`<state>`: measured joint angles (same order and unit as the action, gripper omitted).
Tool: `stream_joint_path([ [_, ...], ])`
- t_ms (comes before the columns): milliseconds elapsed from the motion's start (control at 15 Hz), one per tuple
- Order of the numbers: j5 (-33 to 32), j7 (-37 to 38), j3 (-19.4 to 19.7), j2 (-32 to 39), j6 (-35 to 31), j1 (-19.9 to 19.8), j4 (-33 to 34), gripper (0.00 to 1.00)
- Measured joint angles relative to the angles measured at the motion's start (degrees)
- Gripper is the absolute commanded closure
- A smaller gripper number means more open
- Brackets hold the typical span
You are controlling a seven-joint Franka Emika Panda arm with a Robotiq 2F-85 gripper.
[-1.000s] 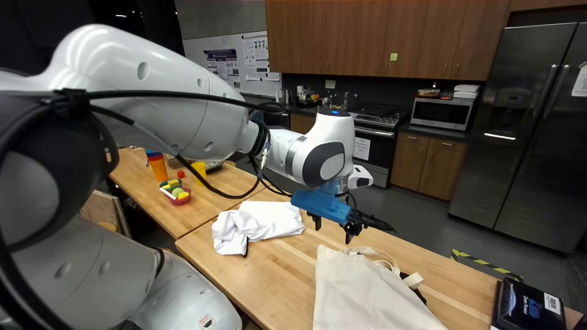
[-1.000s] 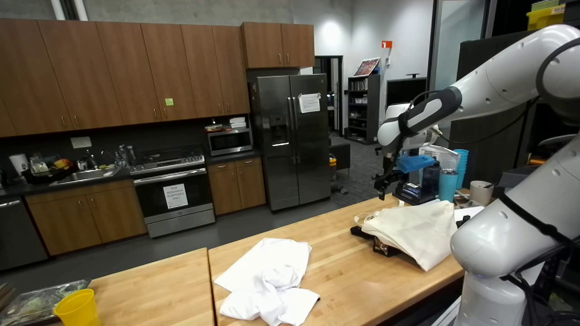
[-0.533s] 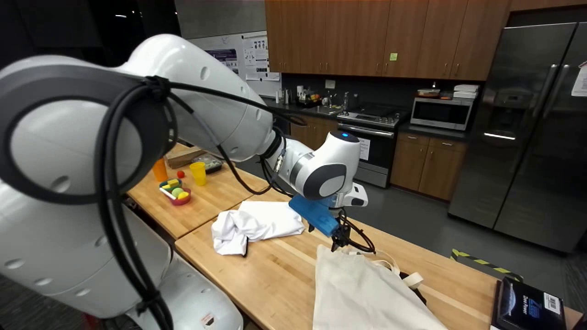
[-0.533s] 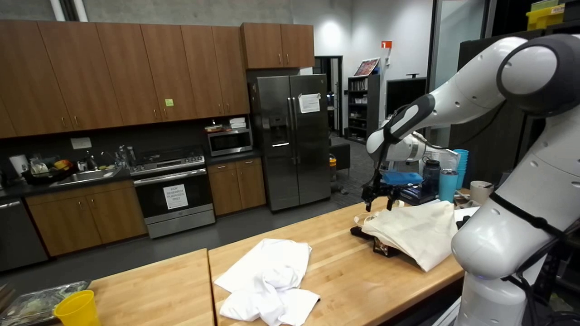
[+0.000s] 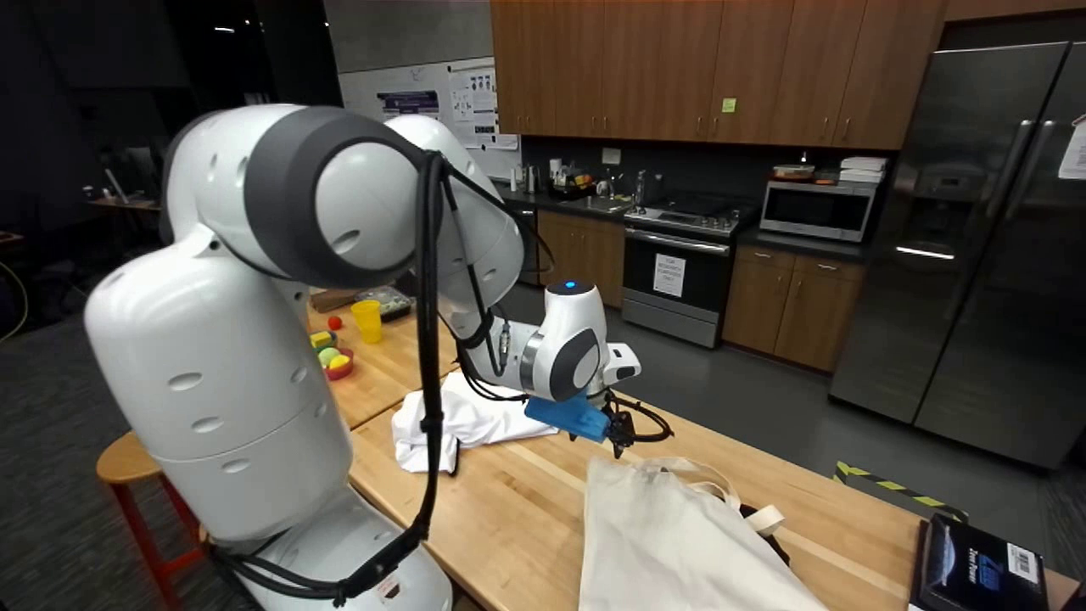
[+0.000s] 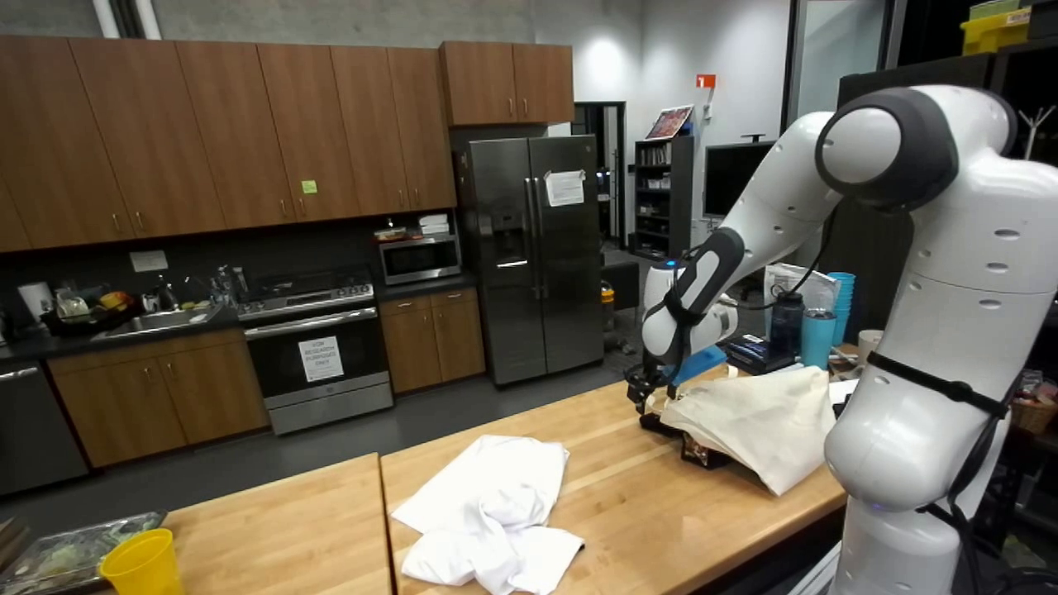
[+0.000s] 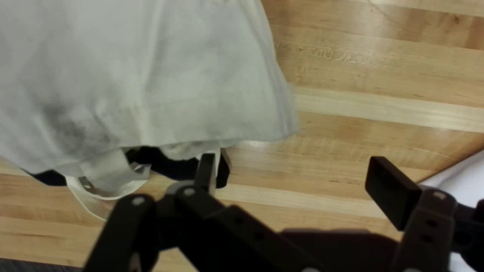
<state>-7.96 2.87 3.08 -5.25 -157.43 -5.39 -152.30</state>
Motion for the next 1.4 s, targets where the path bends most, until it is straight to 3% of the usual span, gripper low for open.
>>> stream_joint_path([
  [200,-5.95,4.72,-0.32,3.92,0.7,-0.04,0.58,0.39],
  [400,-11.52,11.4,0.06,5.37,5.74,-0.21,2.27,0.65],
  [733,-11.75,14.58,0.12,4.55,12.19,-0.01,5.45,1.0],
  [867,-9.14,14.29,0.06,3.28,13.8,0.2,6.35,1.0],
  [1200,7.74,6.26,0.02,-3.77,25.28,1.33,9.79,0.99],
  [1400,10.1,5.27,0.02,-8.33,30.49,1.55,11.4,0.99],
])
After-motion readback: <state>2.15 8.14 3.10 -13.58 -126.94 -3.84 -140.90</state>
